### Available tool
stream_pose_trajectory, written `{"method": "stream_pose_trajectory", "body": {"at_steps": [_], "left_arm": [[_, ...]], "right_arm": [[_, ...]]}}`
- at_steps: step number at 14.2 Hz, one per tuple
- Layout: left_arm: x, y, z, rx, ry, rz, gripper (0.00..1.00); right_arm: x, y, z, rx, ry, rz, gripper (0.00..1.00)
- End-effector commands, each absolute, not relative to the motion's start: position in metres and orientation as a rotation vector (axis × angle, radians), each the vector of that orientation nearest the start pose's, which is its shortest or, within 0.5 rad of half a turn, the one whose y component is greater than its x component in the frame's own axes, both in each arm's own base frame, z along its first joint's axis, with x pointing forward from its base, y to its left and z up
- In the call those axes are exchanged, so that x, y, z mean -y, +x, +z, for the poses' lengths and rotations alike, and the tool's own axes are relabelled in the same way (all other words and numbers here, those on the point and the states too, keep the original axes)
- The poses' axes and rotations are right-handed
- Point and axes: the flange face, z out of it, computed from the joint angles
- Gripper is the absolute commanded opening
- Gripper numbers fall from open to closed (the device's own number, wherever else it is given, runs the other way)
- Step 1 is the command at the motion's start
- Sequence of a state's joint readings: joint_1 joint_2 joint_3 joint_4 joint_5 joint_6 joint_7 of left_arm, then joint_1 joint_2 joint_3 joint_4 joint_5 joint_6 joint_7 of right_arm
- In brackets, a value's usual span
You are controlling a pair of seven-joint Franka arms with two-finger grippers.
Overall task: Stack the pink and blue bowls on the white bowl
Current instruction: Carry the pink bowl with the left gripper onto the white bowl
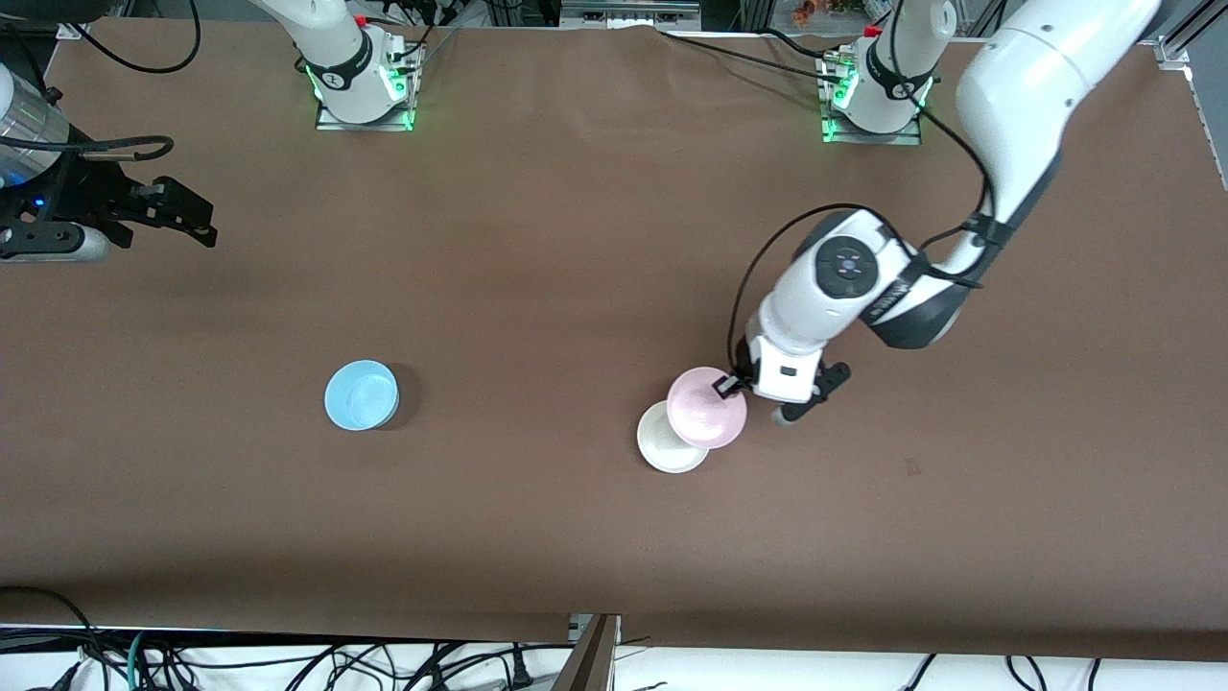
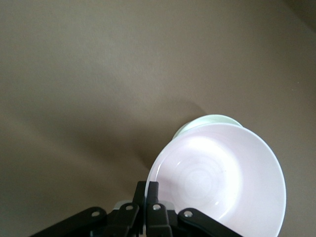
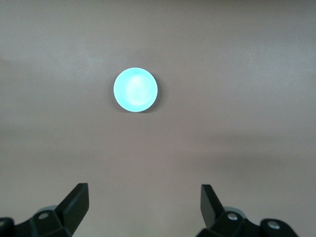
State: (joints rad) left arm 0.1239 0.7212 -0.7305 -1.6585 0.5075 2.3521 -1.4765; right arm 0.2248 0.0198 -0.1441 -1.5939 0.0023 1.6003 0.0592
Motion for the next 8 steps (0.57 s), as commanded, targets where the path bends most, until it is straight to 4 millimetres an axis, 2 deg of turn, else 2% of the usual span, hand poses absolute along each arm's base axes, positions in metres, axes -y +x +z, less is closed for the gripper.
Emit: {"method": "stream_pose_trajectory", "body": {"at_steps": [1,4,8], "left_arm": [[0.358,0.629,0.267,1.262,-3.052,-0.125,0.00],[0.367,0.637,0.253,1.305,-3.018,-0.152,0.00],[0.365,0.641,0.240,1.322,-3.038,-0.169,0.00]], "right_arm": [[-0.044,0.560,0.608,0.045,-3.134,0.022,1.00],[-0.043,0.561,0.608,0.043,-3.134,0.017,1.00],[-0.042,0.561,0.608,0.040,-3.134,0.015,1.00]]}}
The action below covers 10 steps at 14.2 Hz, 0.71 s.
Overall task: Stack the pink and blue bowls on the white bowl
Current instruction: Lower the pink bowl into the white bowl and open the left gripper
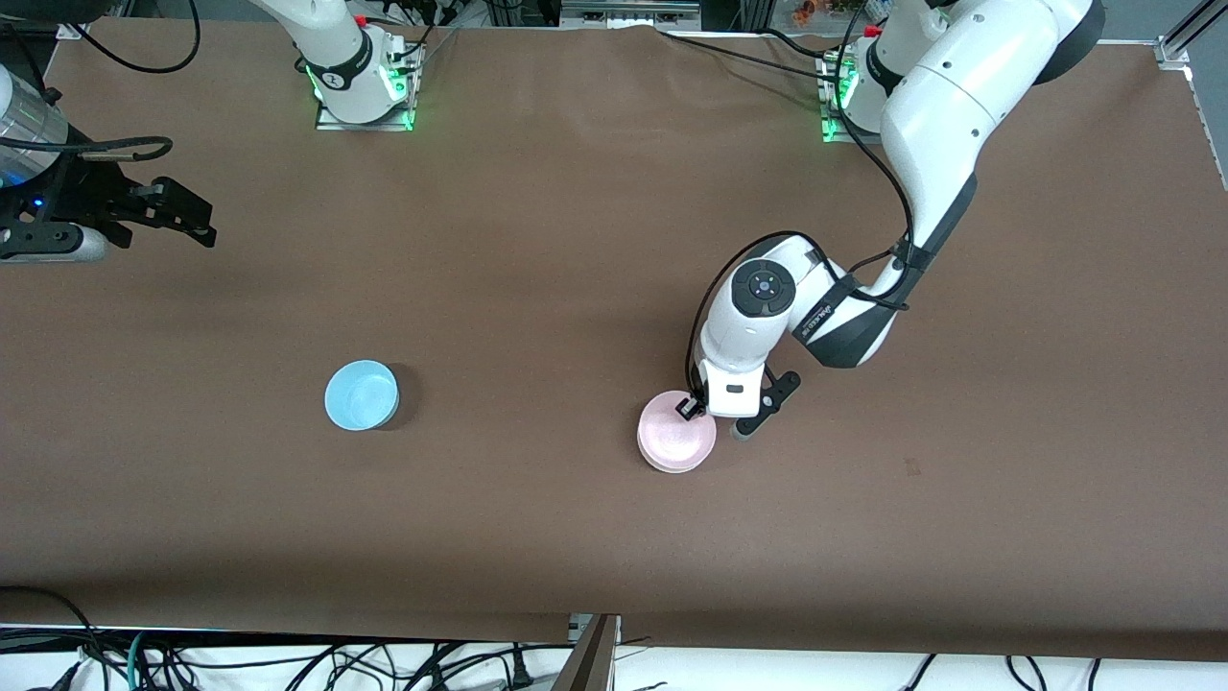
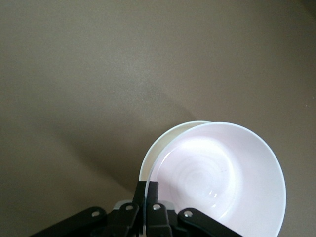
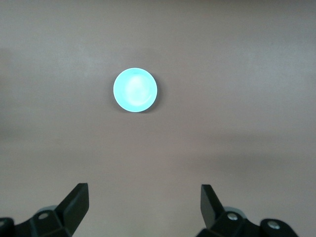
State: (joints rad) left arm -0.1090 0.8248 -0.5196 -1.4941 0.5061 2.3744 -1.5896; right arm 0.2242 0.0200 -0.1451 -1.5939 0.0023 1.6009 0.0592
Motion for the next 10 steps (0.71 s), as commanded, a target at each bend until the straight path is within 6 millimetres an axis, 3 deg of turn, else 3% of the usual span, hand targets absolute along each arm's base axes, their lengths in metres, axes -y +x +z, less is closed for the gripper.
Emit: {"method": "stream_pose_trajectory", "body": {"at_steps": [1,5,6,8,10], "left_arm": [[0.365,0.642,0.238,1.326,-3.044,-0.176,0.00],[0.365,0.642,0.223,1.306,-3.022,-0.193,0.00],[0.366,0.643,0.223,1.309,-3.023,-0.196,0.15],[0.364,0.645,0.225,1.311,-3.025,-0.195,0.68],[0.365,0.652,0.240,1.329,-3.026,-0.215,0.76]], "right_arm": [[-0.042,0.561,0.608,0.040,-3.134,0.015,1.00],[-0.042,0.561,0.608,0.040,-3.134,0.012,1.00],[-0.042,0.561,0.608,0.040,-3.134,0.012,1.00],[-0.042,0.561,0.608,0.040,-3.134,0.012,1.00],[-0.042,0.561,0.608,0.043,-3.134,0.010,1.00]]}}
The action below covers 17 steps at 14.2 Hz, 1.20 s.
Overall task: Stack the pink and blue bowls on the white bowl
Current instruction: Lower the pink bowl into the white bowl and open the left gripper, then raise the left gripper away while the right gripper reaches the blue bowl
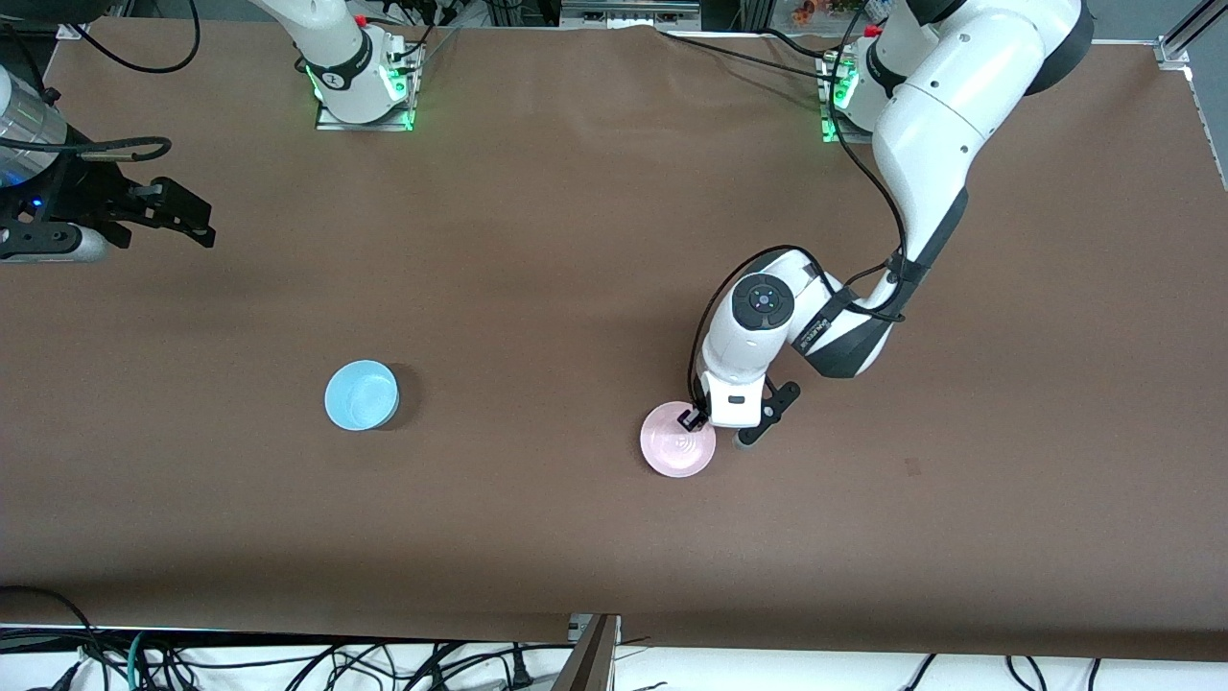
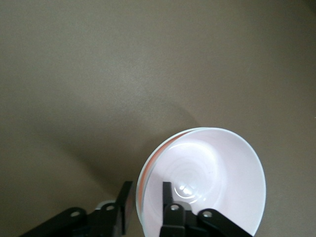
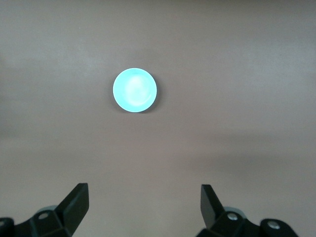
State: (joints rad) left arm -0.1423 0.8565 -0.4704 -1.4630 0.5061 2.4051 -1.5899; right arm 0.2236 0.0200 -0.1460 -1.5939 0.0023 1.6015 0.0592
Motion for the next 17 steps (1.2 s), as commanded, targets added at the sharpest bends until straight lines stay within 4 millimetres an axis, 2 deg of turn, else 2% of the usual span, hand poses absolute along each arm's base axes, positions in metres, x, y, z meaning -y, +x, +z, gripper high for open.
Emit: {"method": "stream_pose_trajectory", "body": {"at_steps": [1,4,6,8,10,12,14,17], "left_arm": [[0.364,0.655,0.247,1.335,-3.024,-0.226,0.78],[0.362,0.660,0.277,1.348,-2.963,-0.191,0.79],[0.365,0.667,0.314,1.378,-2.924,-0.135,0.79],[0.372,0.664,0.346,1.366,-2.900,-0.072,0.79],[0.369,0.661,0.386,1.309,-2.894,-0.051,0.79],[0.362,0.654,0.423,1.197,-2.879,-0.048,0.79],[0.355,0.639,0.461,1.048,-2.876,-0.082,0.79],[0.333,0.609,0.513,0.704,-2.845,-0.022,0.78]], "right_arm": [[-0.042,0.561,0.608,0.043,-3.134,0.010,1.00],[-0.042,0.564,0.609,0.026,-3.136,0.000,1.00],[-0.042,0.564,0.604,0.017,-3.139,0.026,1.00],[-0.041,0.568,0.602,0.014,-3.139,0.019,1.00],[-0.040,0.570,0.600,0.031,-3.139,0.004,1.00],[-0.045,0.592,0.560,0.041,-3.154,0.062,1.00],[-0.046,0.603,0.537,0.037,-3.162,0.107,1.00],[-0.051,0.626,0.483,0.049,-3.181,0.158,1.00]]}}
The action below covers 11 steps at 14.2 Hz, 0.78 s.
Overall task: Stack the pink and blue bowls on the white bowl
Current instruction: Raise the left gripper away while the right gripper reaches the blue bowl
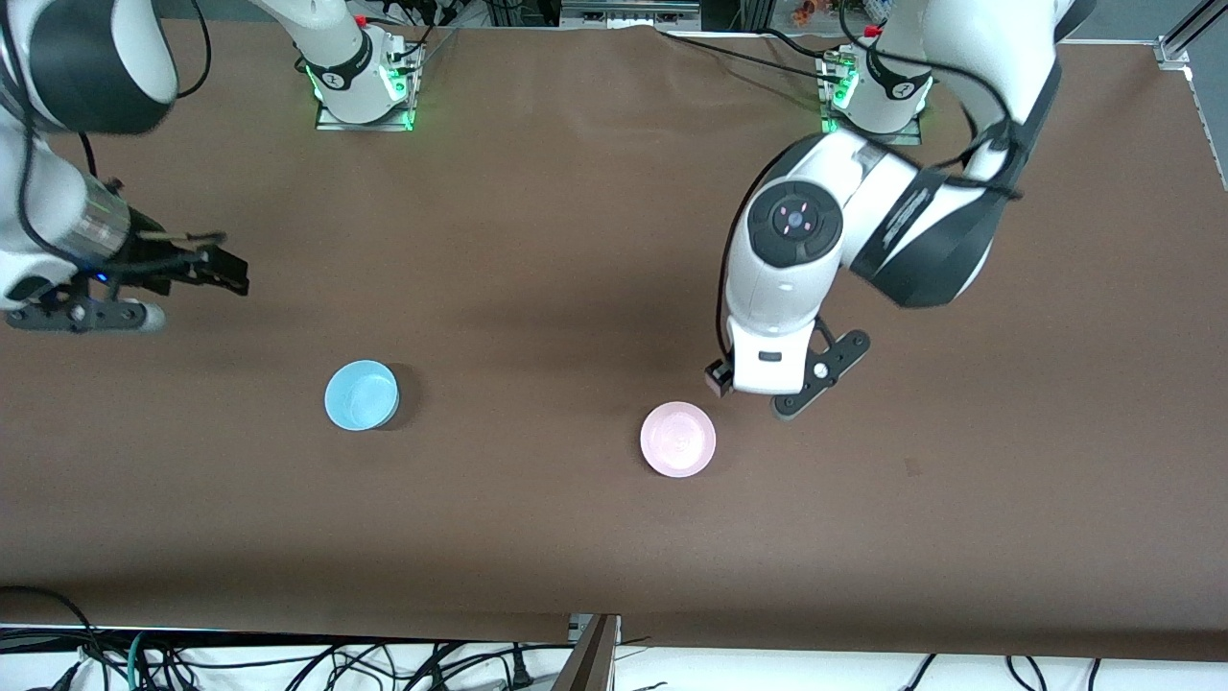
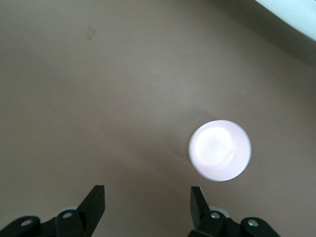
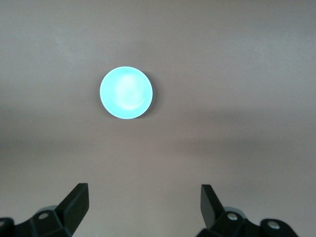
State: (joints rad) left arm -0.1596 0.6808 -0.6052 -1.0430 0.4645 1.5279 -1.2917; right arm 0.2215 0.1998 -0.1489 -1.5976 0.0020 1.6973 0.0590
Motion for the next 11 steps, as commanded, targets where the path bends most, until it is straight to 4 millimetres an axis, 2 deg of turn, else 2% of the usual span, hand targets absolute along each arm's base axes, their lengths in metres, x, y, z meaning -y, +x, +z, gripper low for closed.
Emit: {"method": "stream_pose_trajectory", "body": {"at_steps": [1,3,6,8,9,11], "left_arm": [[0.327,0.599,0.528,0.624,-2.833,-0.004,0.78],[0.317,0.581,0.554,0.474,-2.807,0.036,0.79],[0.294,0.559,0.592,0.214,-2.778,0.107,0.79],[0.278,0.547,0.615,0.079,-2.768,0.144,0.79],[0.269,0.543,0.625,0.034,-2.763,0.161,0.79],[0.253,0.537,0.641,-0.058,-2.760,0.185,0.79]], "right_arm": [[-0.059,0.632,0.476,0.070,-3.183,0.131,1.00],[-0.068,0.645,0.445,0.080,-3.179,0.116,1.00],[-0.065,0.660,0.404,0.198,-3.179,0.122,1.00],[-0.061,0.666,0.383,0.181,-3.157,0.131,1.00],[-0.060,0.667,0.366,0.175,-3.151,0.164,1.00],[-0.040,0.672,0.326,0.085,-3.110,0.203,0.99]]}}
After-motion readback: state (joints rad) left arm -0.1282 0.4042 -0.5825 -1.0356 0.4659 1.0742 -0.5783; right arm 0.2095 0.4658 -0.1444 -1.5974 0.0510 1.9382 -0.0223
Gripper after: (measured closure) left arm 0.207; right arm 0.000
